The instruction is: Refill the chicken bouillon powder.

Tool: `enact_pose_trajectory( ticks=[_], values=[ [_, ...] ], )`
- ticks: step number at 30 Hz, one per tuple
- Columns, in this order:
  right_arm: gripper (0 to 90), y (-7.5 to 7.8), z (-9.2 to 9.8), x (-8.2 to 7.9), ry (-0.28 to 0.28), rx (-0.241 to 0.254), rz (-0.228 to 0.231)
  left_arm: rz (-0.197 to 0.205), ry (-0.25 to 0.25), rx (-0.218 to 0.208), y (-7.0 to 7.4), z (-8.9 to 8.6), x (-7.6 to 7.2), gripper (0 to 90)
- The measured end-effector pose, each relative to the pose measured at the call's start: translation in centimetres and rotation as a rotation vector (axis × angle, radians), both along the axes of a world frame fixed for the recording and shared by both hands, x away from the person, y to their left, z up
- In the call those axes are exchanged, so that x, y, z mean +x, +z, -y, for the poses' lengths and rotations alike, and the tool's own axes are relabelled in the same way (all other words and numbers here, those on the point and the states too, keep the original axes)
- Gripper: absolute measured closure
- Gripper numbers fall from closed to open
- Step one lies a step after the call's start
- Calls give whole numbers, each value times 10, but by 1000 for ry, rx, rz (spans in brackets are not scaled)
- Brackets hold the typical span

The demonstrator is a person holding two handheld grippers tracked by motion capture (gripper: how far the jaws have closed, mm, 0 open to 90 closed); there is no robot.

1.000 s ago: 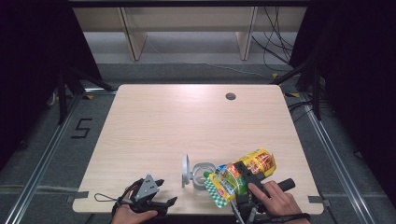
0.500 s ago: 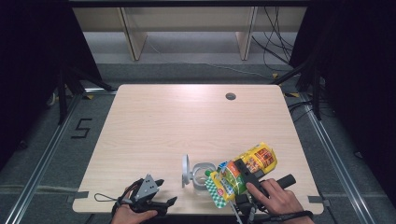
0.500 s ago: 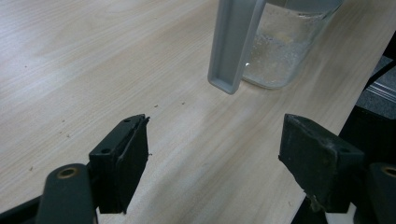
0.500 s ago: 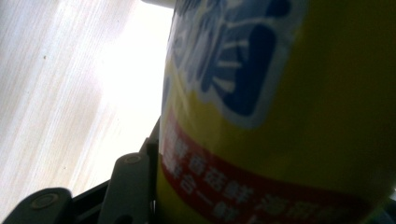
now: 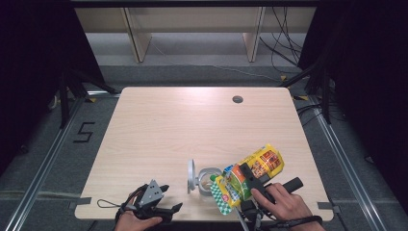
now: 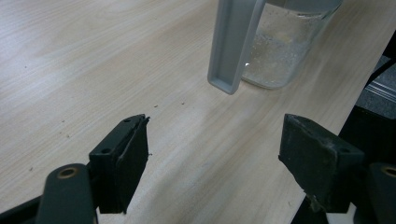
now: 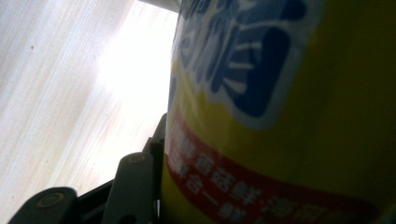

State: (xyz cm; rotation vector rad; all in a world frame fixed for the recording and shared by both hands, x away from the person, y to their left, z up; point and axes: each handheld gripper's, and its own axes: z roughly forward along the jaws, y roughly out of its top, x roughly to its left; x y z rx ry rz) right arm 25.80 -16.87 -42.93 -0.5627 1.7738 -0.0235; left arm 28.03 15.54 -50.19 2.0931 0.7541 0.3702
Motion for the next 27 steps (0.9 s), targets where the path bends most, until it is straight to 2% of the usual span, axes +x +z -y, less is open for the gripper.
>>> enact_pose_trajectory(
  ticks=[4, 5, 6, 7, 8, 9, 10, 11, 12, 14, 15, 16, 17, 18, 20, 21, 23, 24, 25, 26, 27],
  values=[
    [565, -2, 0, 0, -1, -7, -11, 1, 0, -1, 0, 0, 0, 233],
    [565, -1, -1, 0, 9, -20, -3, 12, -4, 19, 1, -1, 1, 233],
    [565, -2, -1, 1, 3, -33, -2, 14, -5, 22, 1, -1, 1, 233],
    [565, -3, -1, 1, -1, -24, -1, 12, -3, 19, 0, -1, 1, 234],
    [564, 0, -1, 2, 11, -60, 8, 6, 5, -3, -1, 0, 0, 233],
    [565, -1, -1, 3, 14, -46, 2, -3, 14, -21, -1, 1, -1, 233],
    [564, 0, -1, 6, 39, -73, 7, -28, 31, -29, -2, 2, -2, 233],
    [565, 2, -2, 5, 24, -104, 20, -31, 28, -27, -1, 1, -2, 233],
    [565, 3, -3, 5, 35, -122, 22, -30, 27, -29, -2, 2, -2, 233],
    [565, 5, -3, 5, 44, -151, 30, -1, 17, -19, -2, 1, -1, 233],
    [565, 6, -3, 4, 40, -161, 27, -14, 30, -24, -2, 2, -2, 233],
    [565, 7, -3, 5, 45, -169, 27, -7, 25, -7, -1, 1, -1, 233],
    [566, 7, -4, 5, 47, -175, 28, 14, 2, 21, 0, 0, 1, 234],
    [565, 7, -4, 5, 47, -180, 31, 1, -3, 6, 0, 0, 0, 233],
    [566, 9, -5, 5, 51, -197, 38, 3, 2, 2, 0, 0, 0, 233],
    [566, 9, -6, 6, 53, -206, 36, -5, 15, -29, -2, 2, -1, 233],
    [567, 10, -6, 6, 58, -216, 39, 5, -7, 17, 0, -1, 1, 233],
    [569, 10, -5, 6, 53, -213, 35, 13, -4, 22, 0, -1, 1, 233],
    [573, 13, -6, 7, 62, -232, 38, 6, -3, 6, 0, 0, 0, 234],
    [574, 11, -5, 6, 47, -213, 34, 1, 0, 1, 0, 0, 0, 234],
    [575, 12, -5, 6, 46, -217, 34, 1, 0, 2, 0, 0, 0, 233]
  ],
)
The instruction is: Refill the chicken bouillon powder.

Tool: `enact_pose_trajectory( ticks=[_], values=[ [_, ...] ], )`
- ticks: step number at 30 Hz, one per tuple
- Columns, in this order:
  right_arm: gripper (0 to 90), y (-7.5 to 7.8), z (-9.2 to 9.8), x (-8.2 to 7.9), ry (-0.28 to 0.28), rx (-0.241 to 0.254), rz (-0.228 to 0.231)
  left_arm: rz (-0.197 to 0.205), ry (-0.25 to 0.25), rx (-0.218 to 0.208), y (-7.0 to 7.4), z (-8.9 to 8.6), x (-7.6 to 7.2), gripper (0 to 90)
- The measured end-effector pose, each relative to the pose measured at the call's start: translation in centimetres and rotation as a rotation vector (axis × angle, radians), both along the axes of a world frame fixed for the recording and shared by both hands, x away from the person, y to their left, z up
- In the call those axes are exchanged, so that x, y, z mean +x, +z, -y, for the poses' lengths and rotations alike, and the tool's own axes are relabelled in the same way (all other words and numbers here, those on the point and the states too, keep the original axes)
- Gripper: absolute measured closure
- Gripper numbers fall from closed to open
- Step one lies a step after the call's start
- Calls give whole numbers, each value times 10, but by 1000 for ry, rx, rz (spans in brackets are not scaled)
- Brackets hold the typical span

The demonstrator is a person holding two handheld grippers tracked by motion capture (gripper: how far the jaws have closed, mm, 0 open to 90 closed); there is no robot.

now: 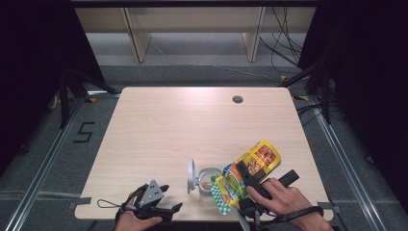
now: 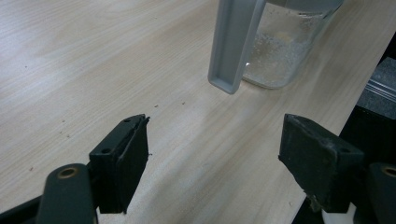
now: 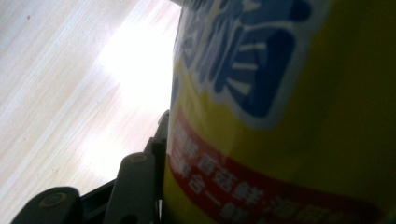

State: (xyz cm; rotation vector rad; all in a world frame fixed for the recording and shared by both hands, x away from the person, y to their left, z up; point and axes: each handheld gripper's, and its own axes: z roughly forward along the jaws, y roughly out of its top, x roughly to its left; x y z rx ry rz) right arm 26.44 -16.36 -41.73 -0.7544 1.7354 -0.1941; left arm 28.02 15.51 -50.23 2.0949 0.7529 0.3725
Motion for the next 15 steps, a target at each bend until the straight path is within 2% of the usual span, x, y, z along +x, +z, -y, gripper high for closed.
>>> enact_pose_trajectory(
  ticks=[1, 2, 4, 5, 8, 14, 15],
  values=[
    [575, 1, 0, 1, 12, -19, 6, 10, 5, 12, 0, 0, 0, 234],
    [575, 1, 1, 0, 3, -7, 4, 12, 4, 17, 0, -1, 1, 233],
    [577, 1, 2, 0, -3, -6, 1, 9, 5, 14, 0, 0, 1, 233],
    [579, 2, 2, 1, 10, -23, 8, 8, 5, 14, 0, 0, 0, 233],
    [581, 1, 4, 1, -2, -17, 7, -6, 21, 4, -1, 1, 0, 234],
    [582, 1, 5, 0, 0, -12, 3, -8, 18, -7, -1, 1, -1, 233],
    [582, 1, 5, 0, 4, -11, 2, 5, 4, 11, 0, 0, 0, 233]
  ],
)
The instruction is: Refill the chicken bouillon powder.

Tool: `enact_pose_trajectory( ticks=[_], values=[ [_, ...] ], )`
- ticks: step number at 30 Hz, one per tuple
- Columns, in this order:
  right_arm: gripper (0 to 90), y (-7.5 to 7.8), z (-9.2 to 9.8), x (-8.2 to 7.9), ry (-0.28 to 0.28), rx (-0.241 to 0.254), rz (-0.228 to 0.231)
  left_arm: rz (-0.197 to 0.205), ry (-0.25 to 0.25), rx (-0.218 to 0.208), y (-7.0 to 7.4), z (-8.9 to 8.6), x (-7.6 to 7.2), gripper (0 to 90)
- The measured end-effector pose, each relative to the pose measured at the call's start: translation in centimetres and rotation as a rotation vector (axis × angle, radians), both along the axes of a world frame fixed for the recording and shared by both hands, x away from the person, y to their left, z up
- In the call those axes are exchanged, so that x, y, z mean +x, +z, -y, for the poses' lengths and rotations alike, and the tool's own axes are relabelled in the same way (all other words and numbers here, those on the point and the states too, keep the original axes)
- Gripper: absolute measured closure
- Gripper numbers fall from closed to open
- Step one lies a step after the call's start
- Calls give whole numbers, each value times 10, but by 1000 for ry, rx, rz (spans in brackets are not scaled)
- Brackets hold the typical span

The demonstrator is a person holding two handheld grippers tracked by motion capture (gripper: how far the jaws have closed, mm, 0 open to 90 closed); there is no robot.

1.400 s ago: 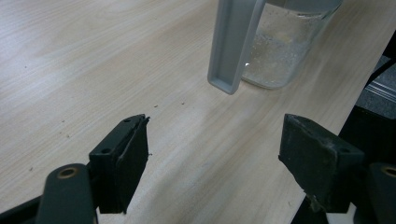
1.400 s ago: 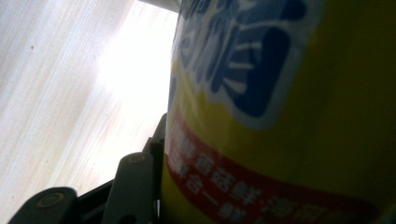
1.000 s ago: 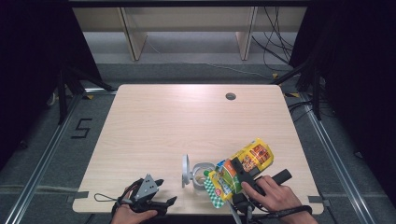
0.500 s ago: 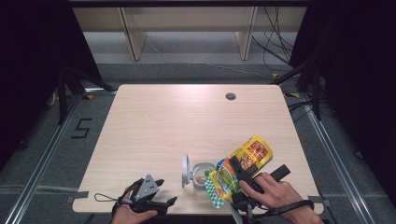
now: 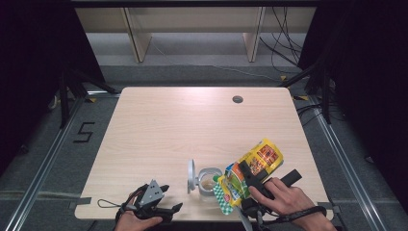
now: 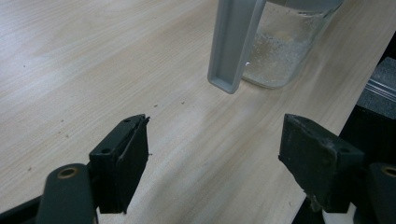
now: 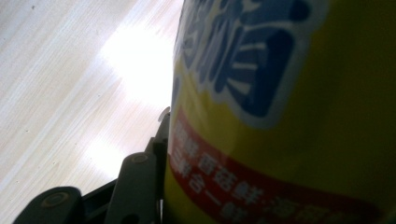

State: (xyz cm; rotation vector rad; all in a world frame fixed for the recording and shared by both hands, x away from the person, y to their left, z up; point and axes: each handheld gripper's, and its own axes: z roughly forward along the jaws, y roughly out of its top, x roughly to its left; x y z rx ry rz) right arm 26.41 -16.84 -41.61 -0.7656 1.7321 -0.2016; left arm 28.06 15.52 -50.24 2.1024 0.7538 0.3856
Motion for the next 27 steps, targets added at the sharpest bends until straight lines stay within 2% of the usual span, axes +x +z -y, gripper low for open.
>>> enact_pose_trajectory(
  ticks=[3, 4, 8, 11, 13, 14, 16, 17, 18, 19, 20, 21, 22, 23, 24, 25, 26, 27],
  values=[
    [587, 0, 0, 0, -2, -3, 0, -15, 20, -18, -1, 1, -1, 233],
    [588, 0, 0, 0, -4, -10, -9, 5, -2, 3, 0, 0, 0, 233],
    [588, 0, 0, -1, 5, -11, 5, 3, -4, 3, 0, 0, 1, 233],
    [588, 1, -1, -2, 11, -14, 9, -15, 19, -15, -1, 1, -1, 233],
    [588, 2, -2, -2, 11, -18, 11, -13, 15, -19, -1, 1, -1, 233],
    [588, 2, -3, -2, 15, -20, 13, 4, -11, 9, 1, -1, 1, 233],
    [588, 3, -3, -1, 15, -23, 0, 5, -10, 9, 1, -1, 1, 233],
    [588, 3, -3, -1, 16, -24, 4, -31, 14, -18, 0, 0, -1, 234],
    [588, 3, -3, -1, 20, -22, 18, -13, 19, -21, -1, 1, -1, 234],
    [588, 4, -4, -1, 17, -26, 6, 5, -7, 7, 0, -1, 0, 233],
    [588, 4, -4, -1, 14, -28, 5, -9, -8, -9, 0, 0, 0, 234],
    [588, 3, -4, -1, 25, -20, 13, 6, -8, 5, 0, -1, 1, 234],
    [588, 3, -5, -1, 22, -27, 1, 5, -2, 0, 0, -1, 0, 233],
    [588, 1, -6, -1, 24, -27, -4, -7, 13, -42, -1, 2, -1, 233],
    [588, 1, -6, -1, 30, -23, 7, -13, 12, -45, -1, 2, -1, 233],
    [588, 0, -6, -1, 27, -28, -6, -22, 6, -39, 0, 1, -1, 234],
    [588, 3, -8, 1, 59, -72, 9, -1, -9, -1, 1, -1, 0, 234],
    [588, 5, -10, 1, 72, -105, 26, 1, -8, -4, 1, -1, 1, 233]
  ],
)
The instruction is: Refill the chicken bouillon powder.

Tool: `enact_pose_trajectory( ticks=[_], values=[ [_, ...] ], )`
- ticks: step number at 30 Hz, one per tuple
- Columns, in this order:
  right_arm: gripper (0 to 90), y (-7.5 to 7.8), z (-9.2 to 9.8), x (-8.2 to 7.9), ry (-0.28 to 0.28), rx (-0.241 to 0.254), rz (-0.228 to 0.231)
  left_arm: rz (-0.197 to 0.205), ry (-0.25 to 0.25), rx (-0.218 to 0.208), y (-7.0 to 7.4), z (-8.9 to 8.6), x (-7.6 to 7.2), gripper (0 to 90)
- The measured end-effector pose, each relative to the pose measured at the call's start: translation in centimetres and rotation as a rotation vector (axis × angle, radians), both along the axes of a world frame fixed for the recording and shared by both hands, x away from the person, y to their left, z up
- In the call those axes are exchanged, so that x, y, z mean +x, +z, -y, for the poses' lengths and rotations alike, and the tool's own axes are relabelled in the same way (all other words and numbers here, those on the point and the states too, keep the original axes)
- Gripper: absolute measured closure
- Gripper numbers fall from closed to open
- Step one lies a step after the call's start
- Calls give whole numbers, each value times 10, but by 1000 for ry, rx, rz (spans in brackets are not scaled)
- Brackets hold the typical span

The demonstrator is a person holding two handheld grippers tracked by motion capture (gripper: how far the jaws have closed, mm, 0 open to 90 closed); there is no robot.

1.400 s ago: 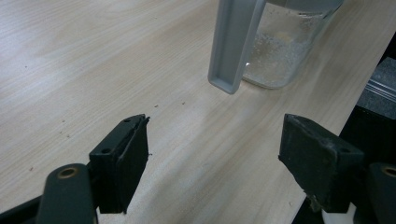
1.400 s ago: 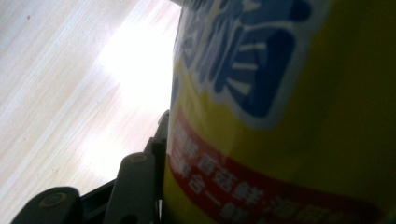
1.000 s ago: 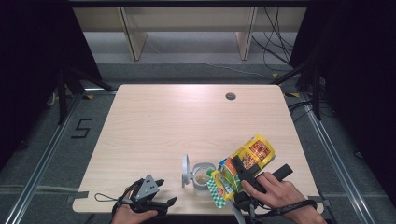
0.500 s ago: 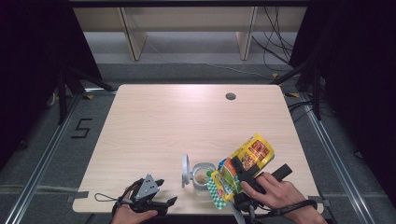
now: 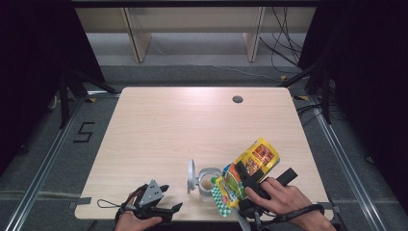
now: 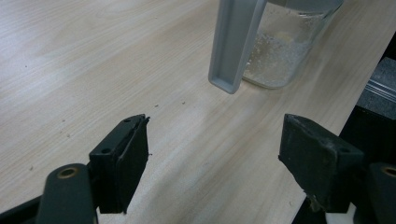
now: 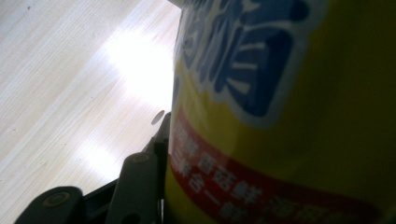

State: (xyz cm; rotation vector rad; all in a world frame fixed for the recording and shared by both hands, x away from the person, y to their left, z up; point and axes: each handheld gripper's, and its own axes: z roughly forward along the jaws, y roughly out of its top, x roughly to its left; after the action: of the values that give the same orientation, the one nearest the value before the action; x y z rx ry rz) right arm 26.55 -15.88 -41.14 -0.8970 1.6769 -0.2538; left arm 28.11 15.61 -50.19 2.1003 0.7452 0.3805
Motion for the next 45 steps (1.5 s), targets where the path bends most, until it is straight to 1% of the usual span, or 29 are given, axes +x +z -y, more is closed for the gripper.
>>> enact_pose_trajectory(
  ticks=[1, 2, 6, 7, 8, 10, 11, 14, 16, 17, 18, 22, 23, 24, 25, 26, 27, 30, 31, 32, 33, 34, 35, 37, 38, 39, 41, 42, 45],
  values=[
    [588, 0, 0, 0, -5, -2, -1, -10, -8, 10, 1, 0, 0, 233],
    [588, 0, -1, 1, -6, -4, -10, 7, 8, 3, -1, 1, 0, 233],
    [589, 1, -1, 1, -2, -13, -7, 4, 6, 6, 0, 0, 0, 233],
    [588, 1, -2, 1, -1, -13, -7, 1, -5, 16, 0, 0, 1, 234],
    [588, 1, -3, 1, 1, -22, -7, 9, -1, 14, 0, 0, 1, 233],
    [589, 1, -3, 1, 1, -27, -11, -10, -1, -6, 0, 1, -1, 234],
    [589, 0, -3, 1, 5, -20, 2, -12, 1, -10, 0, 1, -1, 234],
    [589, 0, -3, 1, -2, -15, -20, -6, 2, -9, 0, 1, -1, 233],
    [589, 0, -3, 1, 0, -19, -14, -7, 2, -10, 0, 1, -1, 233],
    [589, 1, -3, 2, -3, -21, -16, 3, -6, 10, 1, -1, 0, 234],
    [589, 1, -4, 2, 2, -32, -17, -6, 1, -10, 0, 1, -1, 234],
    [590, 0, -4, 2, 2, -22, -16, -8, 2, -8, 0, 1, -1, 234],
    [590, 0, -3, 2, 4, -19, -5, -14, 0, -8, 0, 0, -1, 234],
    [590, 0, -3, 1, 5, -19, -5, 1, -4, 9, 1, -1, 0, 234],
    [589, 0, -3, 1, 3, -15, -7, 8, -5, 11, 1, -1, 0, 234],
    [589, 0, -3, 1, 2, -21, -18, 4, -1, 8, 0, 0, 0, 233],
    [590, 0, -3, 1, 1, -20, -17, -9, 3, -9, 0, 1, -1, 233],
    [590, 1, -4, 2, 6, -33, -21, -11, 10, -27, -1, 2, -2, 234],
    [589, 1, -4, 2, 7, -35, -21, -8, 2, -11, 0, 1, -1, 233],
    [590, 1, -4, 2, 6, -34, -21, -8, 3, -11, 0, 1, -1, 234],
    [589, 1, -5, 3, 7, -36, -21, 1, 0, 7, 0, 0, 0, 234],
    [590, 1, -4, 2, 5, -26, -18, 6, -3, 10, 1, -1, 0, 234],
    [589, 1, -4, 2, 5, -28, -20, -12, 8, -30, 0, 2, -2, 233],
    [590, 2, -4, 2, 12, -34, -11, 1, -1, -4, 0, 0, 0, 233],
    [590, 1, -3, 2, 8, -21, -9, -11, 8, -28, 0, 2, -2, 233],
    [589, 1, -3, 2, 6, -22, -10, -4, 1, -8, 0, 0, -1, 233],
    [589, 2, -3, 3, 7, -28, -19, -6, 2, -11, 0, 1, -1, 233],
    [590, 2, -3, 3, 6, -27, -20, 1, -1, 6, 0, 0, 0, 233],
    [590, 3, -3, 3, 10, -39, -15, 3, -1, 0, 0, 0, 0, 232]
  ],
)
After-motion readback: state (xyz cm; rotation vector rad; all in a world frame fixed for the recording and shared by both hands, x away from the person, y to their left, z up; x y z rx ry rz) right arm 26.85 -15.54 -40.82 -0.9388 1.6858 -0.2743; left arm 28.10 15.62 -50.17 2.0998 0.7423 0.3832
